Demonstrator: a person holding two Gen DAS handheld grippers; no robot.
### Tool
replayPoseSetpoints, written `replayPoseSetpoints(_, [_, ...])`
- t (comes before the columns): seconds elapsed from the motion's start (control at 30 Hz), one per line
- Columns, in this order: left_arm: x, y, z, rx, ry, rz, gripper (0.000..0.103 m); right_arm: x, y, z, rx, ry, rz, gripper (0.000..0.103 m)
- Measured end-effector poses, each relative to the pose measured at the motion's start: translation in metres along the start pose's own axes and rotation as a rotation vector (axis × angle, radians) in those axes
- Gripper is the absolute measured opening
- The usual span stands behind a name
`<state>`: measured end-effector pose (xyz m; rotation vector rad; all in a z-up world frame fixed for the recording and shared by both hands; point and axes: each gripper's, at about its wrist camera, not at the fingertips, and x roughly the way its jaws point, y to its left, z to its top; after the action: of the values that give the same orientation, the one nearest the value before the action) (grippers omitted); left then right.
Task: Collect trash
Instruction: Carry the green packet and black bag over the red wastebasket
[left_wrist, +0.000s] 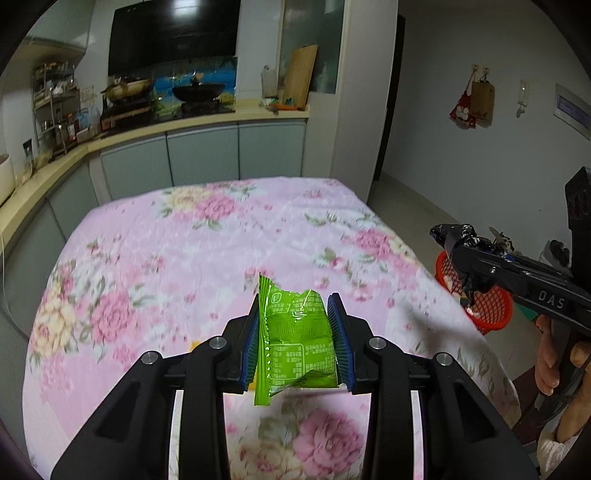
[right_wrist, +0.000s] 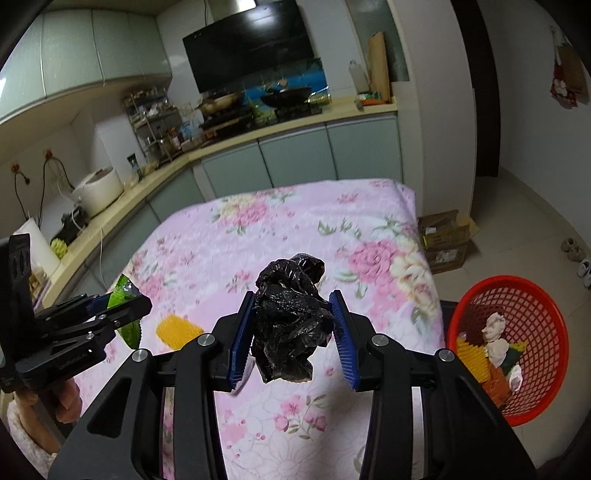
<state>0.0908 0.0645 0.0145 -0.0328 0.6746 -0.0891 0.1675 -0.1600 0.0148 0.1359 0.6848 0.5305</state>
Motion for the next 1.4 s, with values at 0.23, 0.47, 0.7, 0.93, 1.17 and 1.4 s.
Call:
replayPoseSetpoints(0.23, [0.006,-0.012,0.017,0.015,-0.025,-0.035,0.033,-0.017,-0.010,0.013,0.023,-0.053,-0.037,0.039])
replayPoseSetpoints(0.47, [0.016,-0.025,0.027,0.030,-0.026,-0.066,0.033,-0.032,-0.019,0.026,0.028,-0.096,-0.081,0.039])
replayPoseSetpoints(0.7, [0.023,-0.036,0.035,0.040,-0.029,-0.091,0.033,-0.044,-0.028,0.032,0.031,-0.112,-0.118,0.039])
replayPoseSetpoints(0.93, [0.031,-0.049,0.048,0.065,-0.037,-0.116,0.033,-0.053,-0.037,0.036,0.034,-0.131,-0.172,0.039])
replayPoseSetpoints(1.17, [0.036,-0.070,0.062,0.095,-0.045,-0.157,0.033,-0.065,-0.048,0.040,0.044,-0.160,-0.239,0.039])
replayPoseSetpoints(1.4, [0.044,-0.103,0.074,0.130,-0.047,-0.215,0.033,-0.078,-0.066,0.040,0.071,-0.181,-0.303,0.039])
